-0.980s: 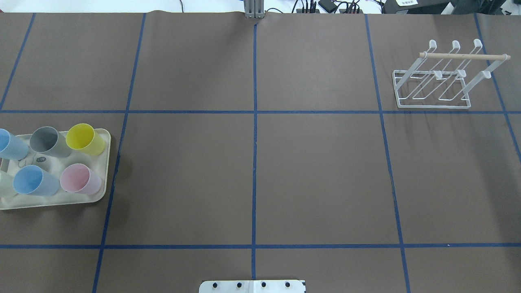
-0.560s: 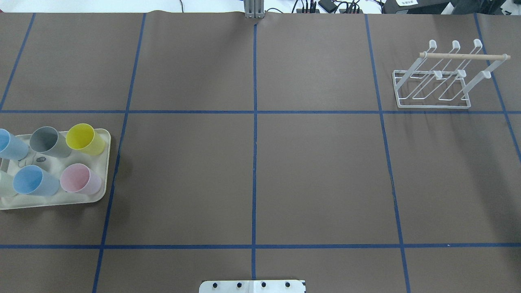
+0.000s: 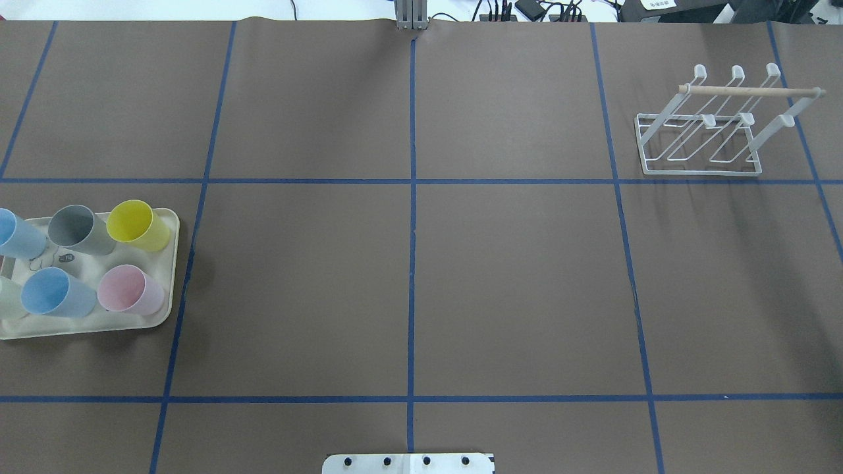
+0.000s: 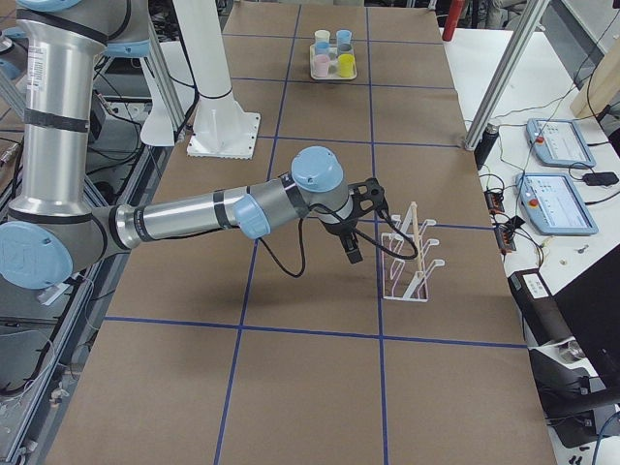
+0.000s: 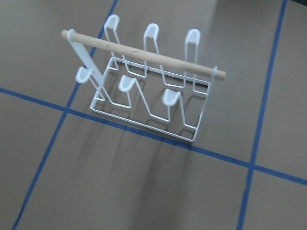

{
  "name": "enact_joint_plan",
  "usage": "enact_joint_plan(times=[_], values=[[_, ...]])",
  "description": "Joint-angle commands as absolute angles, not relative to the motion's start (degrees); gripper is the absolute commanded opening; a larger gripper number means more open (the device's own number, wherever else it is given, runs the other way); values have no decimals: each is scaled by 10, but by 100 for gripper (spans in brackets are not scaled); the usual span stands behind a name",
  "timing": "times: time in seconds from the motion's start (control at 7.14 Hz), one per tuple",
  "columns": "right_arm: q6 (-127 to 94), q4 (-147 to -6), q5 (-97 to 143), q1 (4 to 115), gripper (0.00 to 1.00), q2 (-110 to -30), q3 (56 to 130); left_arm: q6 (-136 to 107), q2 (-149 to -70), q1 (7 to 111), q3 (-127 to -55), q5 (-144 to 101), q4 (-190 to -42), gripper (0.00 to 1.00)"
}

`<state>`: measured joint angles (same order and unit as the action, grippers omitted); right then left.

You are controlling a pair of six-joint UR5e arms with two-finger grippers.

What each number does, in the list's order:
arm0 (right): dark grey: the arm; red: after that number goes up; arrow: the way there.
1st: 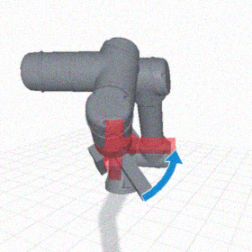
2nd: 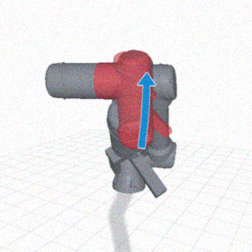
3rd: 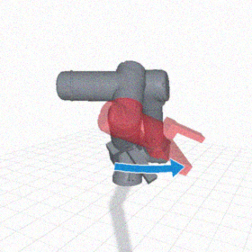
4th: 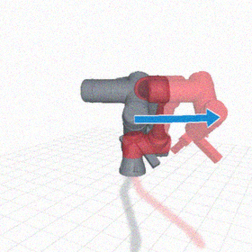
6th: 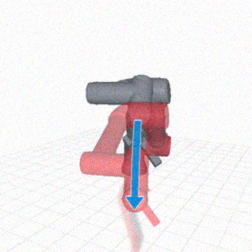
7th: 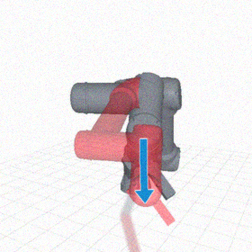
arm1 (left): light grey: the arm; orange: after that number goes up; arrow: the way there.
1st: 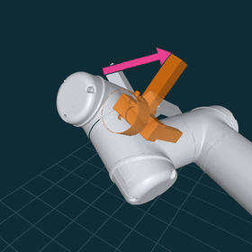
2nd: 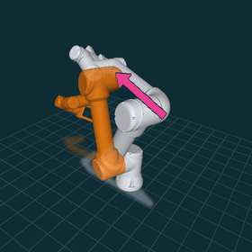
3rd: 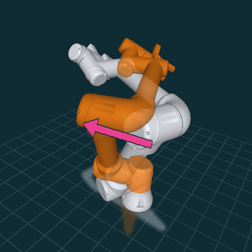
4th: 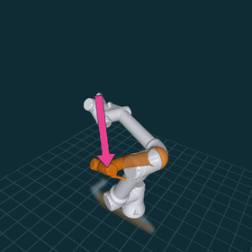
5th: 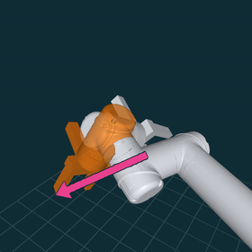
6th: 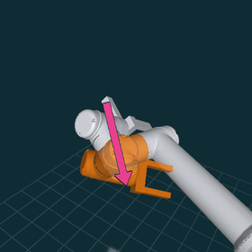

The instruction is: Transfer IKEA cup to right arm and place on rack

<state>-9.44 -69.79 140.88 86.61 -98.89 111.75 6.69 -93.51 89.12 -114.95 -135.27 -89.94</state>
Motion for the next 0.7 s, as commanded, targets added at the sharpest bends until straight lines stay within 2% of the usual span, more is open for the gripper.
enact_joint_plan(times=[0.0, 0.28, 0.56], values=[[-231, -557, 1419, 806, 99, -989, 1115, 73, -959, 891, -1151, -1358, -901, 100], [-248, -541, 1414, 762, 99, -988, 1114, 70, -935, 884, -1141, -1355, -1025, 100], [-280, -541, 1385, 717, 99, -977, 1117, 67, -907, 823, -1094, -1351, -1107, 100]])
